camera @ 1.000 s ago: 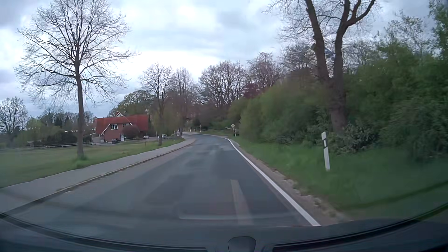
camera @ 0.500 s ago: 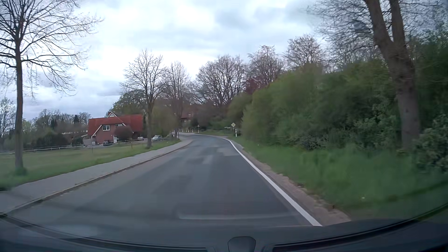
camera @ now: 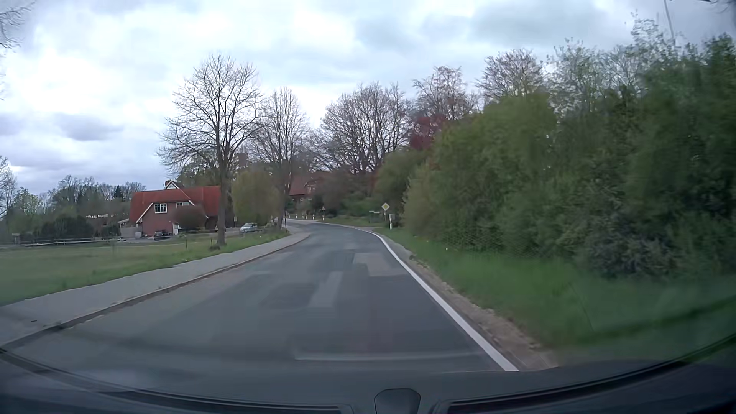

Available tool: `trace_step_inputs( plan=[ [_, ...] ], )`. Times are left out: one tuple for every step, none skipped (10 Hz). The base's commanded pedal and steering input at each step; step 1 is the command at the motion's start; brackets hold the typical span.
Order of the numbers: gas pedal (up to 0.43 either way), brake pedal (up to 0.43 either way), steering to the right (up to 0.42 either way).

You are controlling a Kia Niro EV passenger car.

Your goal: Follow the waypoints while adhering to traffic rules and regulations

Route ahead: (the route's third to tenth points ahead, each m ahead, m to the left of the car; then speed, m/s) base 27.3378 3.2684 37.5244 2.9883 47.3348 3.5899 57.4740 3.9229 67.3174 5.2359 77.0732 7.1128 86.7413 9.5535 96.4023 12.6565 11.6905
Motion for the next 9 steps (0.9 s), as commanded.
trace_step_inputs(
  plan=[
    [0.000, 0.000, -0.009],
    [0.000, 0.000, -0.012],
    [0.000, 0.000, -0.011],
    [0.000, 0.000, -0.011],
    [0.000, 0.000, -0.010],
    [0.000, 0.000, -0.010],
    [0.000, 0.000, -0.010],
    [0.000, 0.000, -0.009],
    [0.000, 0.000, -0.009]
  ],
)
